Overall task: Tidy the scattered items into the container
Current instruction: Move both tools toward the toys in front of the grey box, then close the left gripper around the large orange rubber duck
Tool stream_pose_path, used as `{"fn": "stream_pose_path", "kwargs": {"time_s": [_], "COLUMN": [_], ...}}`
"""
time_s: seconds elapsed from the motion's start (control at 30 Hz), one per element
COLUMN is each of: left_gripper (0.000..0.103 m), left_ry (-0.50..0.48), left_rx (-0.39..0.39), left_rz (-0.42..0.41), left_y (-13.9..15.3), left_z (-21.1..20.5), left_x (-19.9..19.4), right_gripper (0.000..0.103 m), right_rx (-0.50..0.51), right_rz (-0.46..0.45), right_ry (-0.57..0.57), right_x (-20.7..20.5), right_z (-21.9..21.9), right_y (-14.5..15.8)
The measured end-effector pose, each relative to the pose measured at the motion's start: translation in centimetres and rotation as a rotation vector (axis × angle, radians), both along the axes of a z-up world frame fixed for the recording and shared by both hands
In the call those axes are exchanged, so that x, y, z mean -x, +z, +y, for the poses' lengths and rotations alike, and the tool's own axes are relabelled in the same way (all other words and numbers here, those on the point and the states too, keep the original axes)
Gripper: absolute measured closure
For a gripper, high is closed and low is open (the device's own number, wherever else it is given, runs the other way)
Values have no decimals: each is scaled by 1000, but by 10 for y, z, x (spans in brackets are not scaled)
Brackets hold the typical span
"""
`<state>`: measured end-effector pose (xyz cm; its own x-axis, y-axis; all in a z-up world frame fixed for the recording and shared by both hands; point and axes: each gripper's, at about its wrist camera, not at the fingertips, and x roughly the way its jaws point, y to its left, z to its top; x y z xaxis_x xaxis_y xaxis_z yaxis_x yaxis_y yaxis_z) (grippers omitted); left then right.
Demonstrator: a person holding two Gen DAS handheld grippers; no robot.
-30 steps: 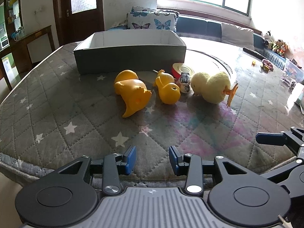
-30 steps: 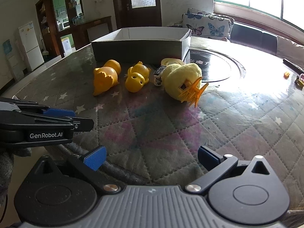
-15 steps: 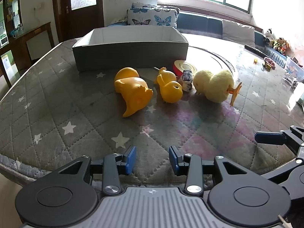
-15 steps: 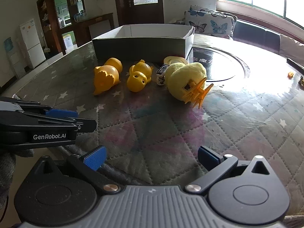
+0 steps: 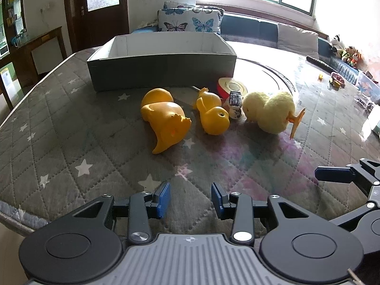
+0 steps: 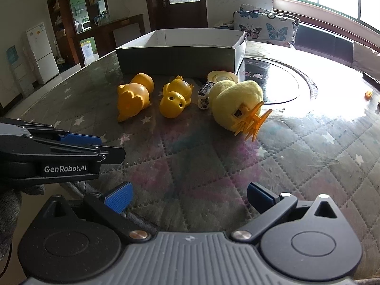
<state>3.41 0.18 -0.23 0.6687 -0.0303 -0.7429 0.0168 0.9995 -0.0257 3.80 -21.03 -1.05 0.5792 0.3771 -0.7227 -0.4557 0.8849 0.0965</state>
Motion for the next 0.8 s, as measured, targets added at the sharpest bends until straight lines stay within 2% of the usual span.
{"fn": "stream_pose_path", "kwargs": {"time_s": [0.37,0.8], "left_gripper": [62,62], "left_ry": [1,9], "left_rx": [3,49], "left_rz": [9,23], "left_y": [0,1], "left_z": [5,19], "left_x": [-10,-28], "right_gripper": [0,1], "right_rx": [-8,-11], "right_rz": [-7,-16], "right_ry": [18,63], "right_x": [-9,-23], "right_z": [3,17], "right_y": [2,5]}}
